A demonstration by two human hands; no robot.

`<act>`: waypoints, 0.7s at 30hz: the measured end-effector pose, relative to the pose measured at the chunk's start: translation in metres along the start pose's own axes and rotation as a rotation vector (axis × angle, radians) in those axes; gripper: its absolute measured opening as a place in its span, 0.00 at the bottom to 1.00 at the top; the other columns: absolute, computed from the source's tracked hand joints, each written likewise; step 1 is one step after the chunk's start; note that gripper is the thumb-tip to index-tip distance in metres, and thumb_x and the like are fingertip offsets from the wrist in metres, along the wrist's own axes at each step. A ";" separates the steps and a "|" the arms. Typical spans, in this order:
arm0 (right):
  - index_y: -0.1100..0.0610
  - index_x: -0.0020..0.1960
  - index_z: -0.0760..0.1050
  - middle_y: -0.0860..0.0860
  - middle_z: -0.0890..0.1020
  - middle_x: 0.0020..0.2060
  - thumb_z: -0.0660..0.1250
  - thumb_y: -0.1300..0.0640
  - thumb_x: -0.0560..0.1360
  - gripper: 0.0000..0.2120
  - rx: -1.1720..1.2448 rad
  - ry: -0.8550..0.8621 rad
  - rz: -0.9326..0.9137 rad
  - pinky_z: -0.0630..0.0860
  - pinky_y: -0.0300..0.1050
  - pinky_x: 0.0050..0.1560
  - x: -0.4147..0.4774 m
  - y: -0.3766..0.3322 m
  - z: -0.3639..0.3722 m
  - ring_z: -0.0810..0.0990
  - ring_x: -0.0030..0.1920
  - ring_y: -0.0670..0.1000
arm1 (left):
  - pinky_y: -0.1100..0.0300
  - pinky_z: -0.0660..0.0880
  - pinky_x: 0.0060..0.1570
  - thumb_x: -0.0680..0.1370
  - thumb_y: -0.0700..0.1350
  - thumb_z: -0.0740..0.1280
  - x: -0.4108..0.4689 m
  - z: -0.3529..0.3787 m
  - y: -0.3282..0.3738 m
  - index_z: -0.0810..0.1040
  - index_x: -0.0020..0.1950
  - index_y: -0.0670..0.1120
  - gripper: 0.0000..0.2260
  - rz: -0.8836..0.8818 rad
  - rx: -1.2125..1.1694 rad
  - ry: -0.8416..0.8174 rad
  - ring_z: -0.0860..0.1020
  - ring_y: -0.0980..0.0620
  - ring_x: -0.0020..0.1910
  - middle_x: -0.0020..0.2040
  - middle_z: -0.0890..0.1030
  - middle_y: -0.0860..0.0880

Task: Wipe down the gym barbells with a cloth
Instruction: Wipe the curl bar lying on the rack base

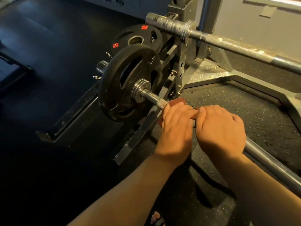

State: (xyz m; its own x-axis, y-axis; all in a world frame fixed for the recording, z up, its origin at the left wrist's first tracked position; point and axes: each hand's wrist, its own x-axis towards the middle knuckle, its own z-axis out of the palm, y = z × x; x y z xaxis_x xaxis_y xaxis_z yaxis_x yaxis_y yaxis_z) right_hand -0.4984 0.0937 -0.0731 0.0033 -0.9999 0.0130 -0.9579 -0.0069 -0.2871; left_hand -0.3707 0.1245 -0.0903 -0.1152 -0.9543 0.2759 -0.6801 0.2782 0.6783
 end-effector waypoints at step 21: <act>0.50 0.53 0.78 0.44 0.73 0.44 0.46 0.48 0.85 0.21 -0.014 0.033 -0.043 0.66 0.51 0.57 0.000 0.000 -0.001 0.75 0.50 0.51 | 0.45 0.59 0.77 0.85 0.45 0.55 0.037 -0.054 -0.052 0.76 0.60 0.49 0.10 0.021 0.232 -0.061 0.71 0.55 0.63 0.56 0.74 0.54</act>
State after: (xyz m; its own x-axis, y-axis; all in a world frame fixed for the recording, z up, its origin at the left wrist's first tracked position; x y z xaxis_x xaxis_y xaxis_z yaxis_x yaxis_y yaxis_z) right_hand -0.4988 0.0938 -0.0721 0.0357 -0.9977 0.0570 -0.9610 -0.0499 -0.2720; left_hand -0.3007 0.0807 -0.0783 -0.1698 -0.9553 0.2422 -0.8242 0.2724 0.4965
